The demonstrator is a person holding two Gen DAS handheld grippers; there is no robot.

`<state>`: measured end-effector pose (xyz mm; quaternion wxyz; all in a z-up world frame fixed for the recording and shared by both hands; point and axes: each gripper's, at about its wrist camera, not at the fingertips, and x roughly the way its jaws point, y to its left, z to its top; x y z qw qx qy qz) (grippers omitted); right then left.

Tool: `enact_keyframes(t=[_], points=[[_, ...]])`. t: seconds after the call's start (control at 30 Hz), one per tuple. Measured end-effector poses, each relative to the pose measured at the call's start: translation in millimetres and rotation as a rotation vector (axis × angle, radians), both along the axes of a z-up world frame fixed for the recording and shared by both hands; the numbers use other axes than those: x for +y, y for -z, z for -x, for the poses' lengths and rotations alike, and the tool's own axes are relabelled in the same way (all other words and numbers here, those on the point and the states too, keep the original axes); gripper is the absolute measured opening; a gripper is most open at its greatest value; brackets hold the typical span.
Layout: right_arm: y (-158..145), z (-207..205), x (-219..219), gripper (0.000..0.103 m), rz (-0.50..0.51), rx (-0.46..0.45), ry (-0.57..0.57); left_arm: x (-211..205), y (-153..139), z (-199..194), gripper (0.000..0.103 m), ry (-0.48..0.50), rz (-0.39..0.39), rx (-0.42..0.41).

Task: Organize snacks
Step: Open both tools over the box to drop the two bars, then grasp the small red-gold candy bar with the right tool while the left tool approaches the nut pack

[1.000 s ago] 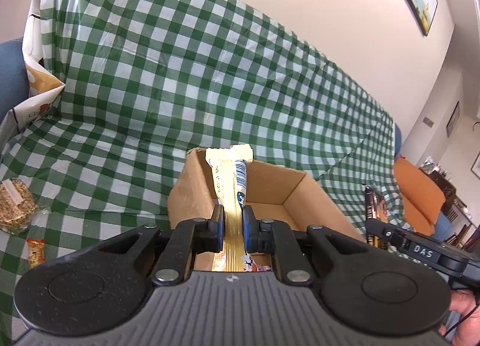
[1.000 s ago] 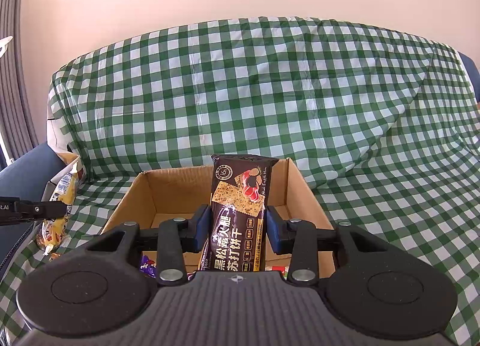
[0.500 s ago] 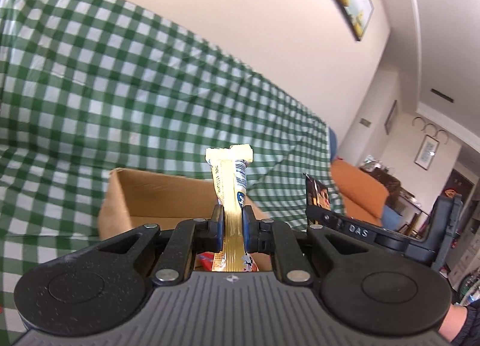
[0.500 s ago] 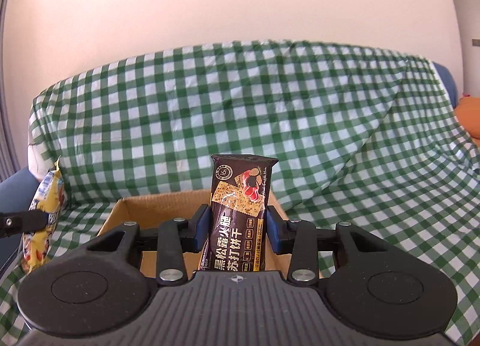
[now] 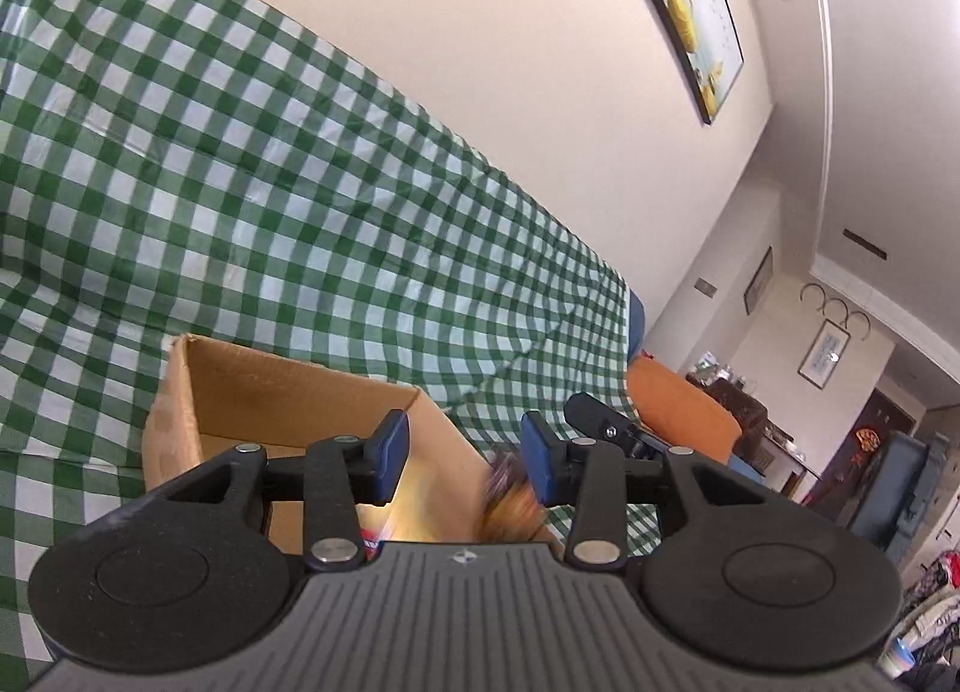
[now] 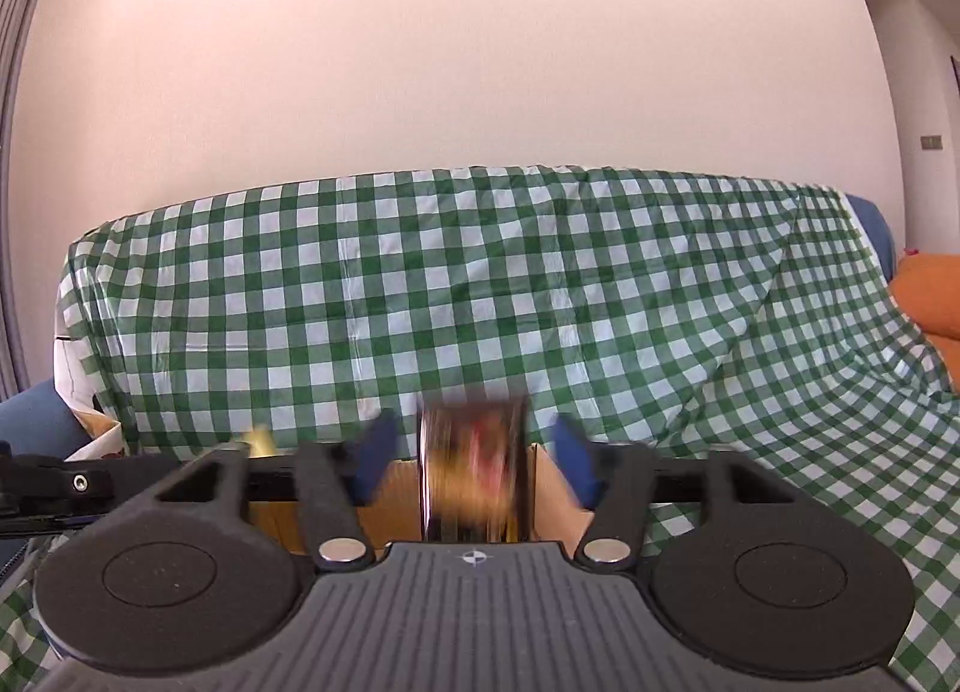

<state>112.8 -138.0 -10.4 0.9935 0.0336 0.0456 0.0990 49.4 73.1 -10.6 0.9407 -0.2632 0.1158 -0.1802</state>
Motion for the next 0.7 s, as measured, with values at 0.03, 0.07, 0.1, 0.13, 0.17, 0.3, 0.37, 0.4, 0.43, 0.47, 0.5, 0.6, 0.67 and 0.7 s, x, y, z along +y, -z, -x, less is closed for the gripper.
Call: enact_keyframes(t=[0.03,0.07,0.1,0.13,0.17,0.3,0.37,0.4,0.43,0.47,0.5,0.6,0.67,0.7], points=[[0.1,-0.1,3.3,0.071,0.000,0.002,-0.003,4.3,-0.2,0.4,0.044,-0.008,0.011,0.002],[0.6,-0.5,7.2,0.071,0.001,0.007,-0.008,9.2,-0.2,0.9,0.044,-0.020,0.022,0.006],[1.3,-0.7,11.3,0.071,0.002,0.009,-0.012,14.4,0.2,2.1,0.044,-0.033,0.032,0.011],[1.8,-0.7,16.0,0.071,0.004,0.010,-0.017,19.8,0.6,3.7,0.044,-0.047,0.041,0.018],[2.5,-0.2,21.6,0.071,0.008,0.012,-0.025,25.4,0.4,4.6,0.043,-0.061,0.048,0.025],[5.1,3.1,49.8,0.071,0.042,0.010,-0.074,48.3,-0.1,10.8,0.034,-0.118,0.047,0.053],[6.2,6.4,66.1,0.071,0.065,-0.002,-0.104,62.7,0.9,14.6,0.024,-0.153,0.042,0.071],[6.8,7.7,73.7,0.068,0.071,-0.005,-0.122,70.9,1.3,16.5,0.022,-0.173,0.038,0.077],[7.7,9.1,80.8,0.064,0.071,-0.006,-0.145,79.7,1.0,18.5,0.020,-0.195,0.029,0.085],[8.2,9.7,86.9,0.054,0.067,-0.004,-0.166,89.7,1.2,19.8,0.018,-0.218,0.017,0.095],[9.4,10.3,93.5,0.045,0.064,0.001,-0.185,99.6,2.1,20.1,0.017,-0.238,0.007,0.109],[12.6,13.4,113.2,0.027,0.054,0.016,-0.238,131.7,7.8,17.3,0.015,-0.281,-0.027,0.159],[14.9,16.6,126.9,0.027,0.044,0.024,-0.266,152.0,11.8,17.0,0.013,-0.311,-0.049,0.185],[16.7,18.1,134.9,0.027,0.046,0.032,-0.286,162.3,13.8,17.3,0.013,-0.329,-0.049,0.194]])
